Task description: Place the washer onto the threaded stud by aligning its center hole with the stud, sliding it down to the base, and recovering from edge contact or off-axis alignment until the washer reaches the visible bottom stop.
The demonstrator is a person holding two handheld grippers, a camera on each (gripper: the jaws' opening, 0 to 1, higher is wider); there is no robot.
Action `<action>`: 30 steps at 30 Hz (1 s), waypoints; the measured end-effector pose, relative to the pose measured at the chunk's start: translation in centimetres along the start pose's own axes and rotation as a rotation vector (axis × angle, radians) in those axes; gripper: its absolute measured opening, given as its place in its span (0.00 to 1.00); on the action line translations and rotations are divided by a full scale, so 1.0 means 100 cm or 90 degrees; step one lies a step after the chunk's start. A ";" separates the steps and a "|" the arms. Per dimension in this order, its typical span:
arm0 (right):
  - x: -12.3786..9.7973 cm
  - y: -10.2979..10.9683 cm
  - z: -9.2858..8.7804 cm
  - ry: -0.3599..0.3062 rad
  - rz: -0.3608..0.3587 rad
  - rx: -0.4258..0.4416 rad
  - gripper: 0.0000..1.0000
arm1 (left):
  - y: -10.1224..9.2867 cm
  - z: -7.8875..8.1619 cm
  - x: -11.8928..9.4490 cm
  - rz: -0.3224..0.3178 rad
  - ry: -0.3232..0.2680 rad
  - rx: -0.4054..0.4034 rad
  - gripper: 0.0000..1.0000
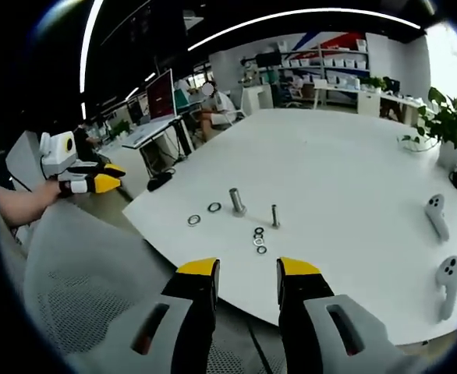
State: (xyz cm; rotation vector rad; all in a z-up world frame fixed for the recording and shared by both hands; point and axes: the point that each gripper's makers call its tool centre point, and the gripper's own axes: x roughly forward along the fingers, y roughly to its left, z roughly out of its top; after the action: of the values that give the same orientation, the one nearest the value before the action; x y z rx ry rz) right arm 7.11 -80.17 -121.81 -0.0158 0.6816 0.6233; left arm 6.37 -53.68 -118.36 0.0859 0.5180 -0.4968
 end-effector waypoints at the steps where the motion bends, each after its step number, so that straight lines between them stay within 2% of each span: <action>1: 0.000 0.000 -0.001 0.003 0.001 -0.001 0.31 | 0.001 -0.001 0.000 0.000 0.002 -0.006 0.23; 7: 0.002 0.003 -0.004 0.017 0.013 -0.010 0.31 | 0.004 -0.012 0.002 0.013 0.037 -0.016 0.25; 14: 0.001 0.004 -0.002 0.007 0.015 -0.003 0.31 | 0.006 -0.015 0.003 0.014 0.046 -0.022 0.26; 19: 0.000 0.002 -0.002 0.006 0.013 0.000 0.31 | 0.008 -0.016 0.005 0.020 0.060 -0.019 0.30; 23: 0.001 0.002 -0.004 0.012 0.012 0.002 0.31 | 0.007 -0.024 0.009 0.013 0.100 -0.020 0.29; 27: 0.000 0.001 -0.004 0.013 0.009 0.009 0.31 | 0.005 -0.027 0.012 -0.002 0.119 -0.024 0.30; 30: 0.000 0.000 -0.004 0.011 0.008 0.007 0.31 | 0.011 -0.027 0.016 0.001 0.142 -0.001 0.31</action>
State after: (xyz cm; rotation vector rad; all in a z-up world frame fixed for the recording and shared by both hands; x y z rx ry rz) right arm 6.90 -80.21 -122.11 -0.0063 0.7025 0.6325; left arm 6.89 -52.84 -121.56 0.1405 0.7364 -0.4881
